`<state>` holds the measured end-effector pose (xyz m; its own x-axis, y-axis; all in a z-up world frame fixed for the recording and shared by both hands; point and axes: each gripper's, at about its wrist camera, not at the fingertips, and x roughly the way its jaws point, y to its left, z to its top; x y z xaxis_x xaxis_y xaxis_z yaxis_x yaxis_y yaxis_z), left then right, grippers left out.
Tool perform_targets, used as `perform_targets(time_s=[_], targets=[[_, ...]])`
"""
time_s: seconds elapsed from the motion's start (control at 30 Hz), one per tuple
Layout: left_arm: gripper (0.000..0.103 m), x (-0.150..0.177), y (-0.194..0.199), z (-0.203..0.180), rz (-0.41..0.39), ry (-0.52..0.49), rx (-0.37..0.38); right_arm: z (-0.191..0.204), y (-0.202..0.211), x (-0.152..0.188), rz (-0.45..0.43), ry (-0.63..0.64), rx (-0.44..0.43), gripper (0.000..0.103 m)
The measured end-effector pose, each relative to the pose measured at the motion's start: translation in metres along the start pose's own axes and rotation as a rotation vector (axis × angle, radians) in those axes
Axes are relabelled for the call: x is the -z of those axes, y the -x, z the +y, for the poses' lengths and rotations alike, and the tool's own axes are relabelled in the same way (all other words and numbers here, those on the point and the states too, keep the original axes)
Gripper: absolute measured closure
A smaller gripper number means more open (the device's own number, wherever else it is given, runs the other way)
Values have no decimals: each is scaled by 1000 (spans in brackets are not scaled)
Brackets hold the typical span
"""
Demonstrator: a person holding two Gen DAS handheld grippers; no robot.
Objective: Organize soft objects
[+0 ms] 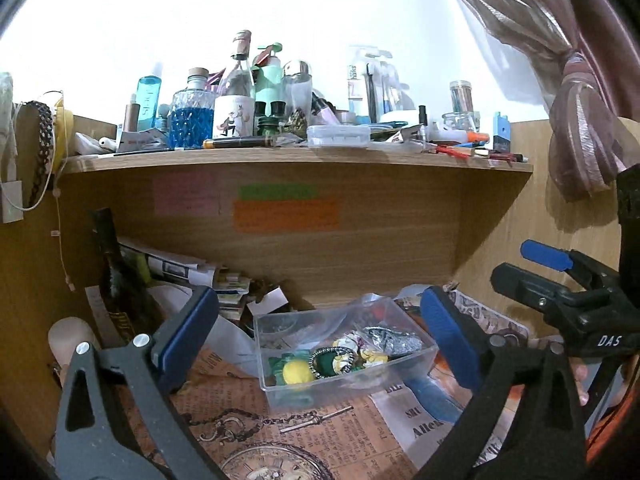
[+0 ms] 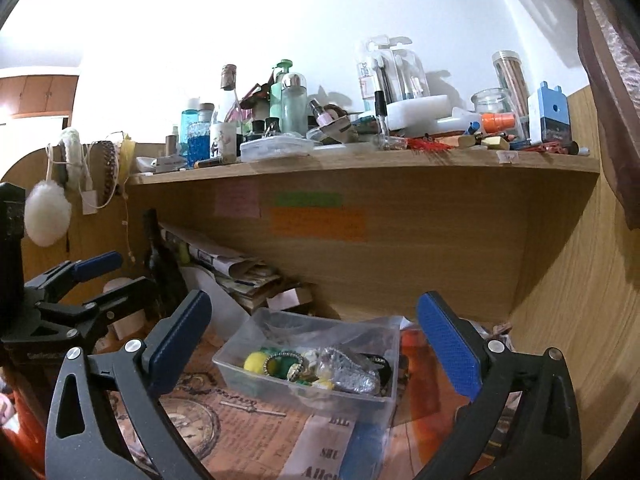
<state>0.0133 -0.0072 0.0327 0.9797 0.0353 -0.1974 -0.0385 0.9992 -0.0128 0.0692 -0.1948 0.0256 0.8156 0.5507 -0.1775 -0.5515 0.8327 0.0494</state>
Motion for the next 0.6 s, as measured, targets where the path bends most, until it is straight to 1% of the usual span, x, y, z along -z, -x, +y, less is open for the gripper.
perform_targets(time_s=[0.23,0.6], targets=[[0,2,6,-3,-6,2,11,1,8,4,-4,-24,1,0],[0,4,3,3,2,10,19,8,8,5,0,-4,-2,0]])
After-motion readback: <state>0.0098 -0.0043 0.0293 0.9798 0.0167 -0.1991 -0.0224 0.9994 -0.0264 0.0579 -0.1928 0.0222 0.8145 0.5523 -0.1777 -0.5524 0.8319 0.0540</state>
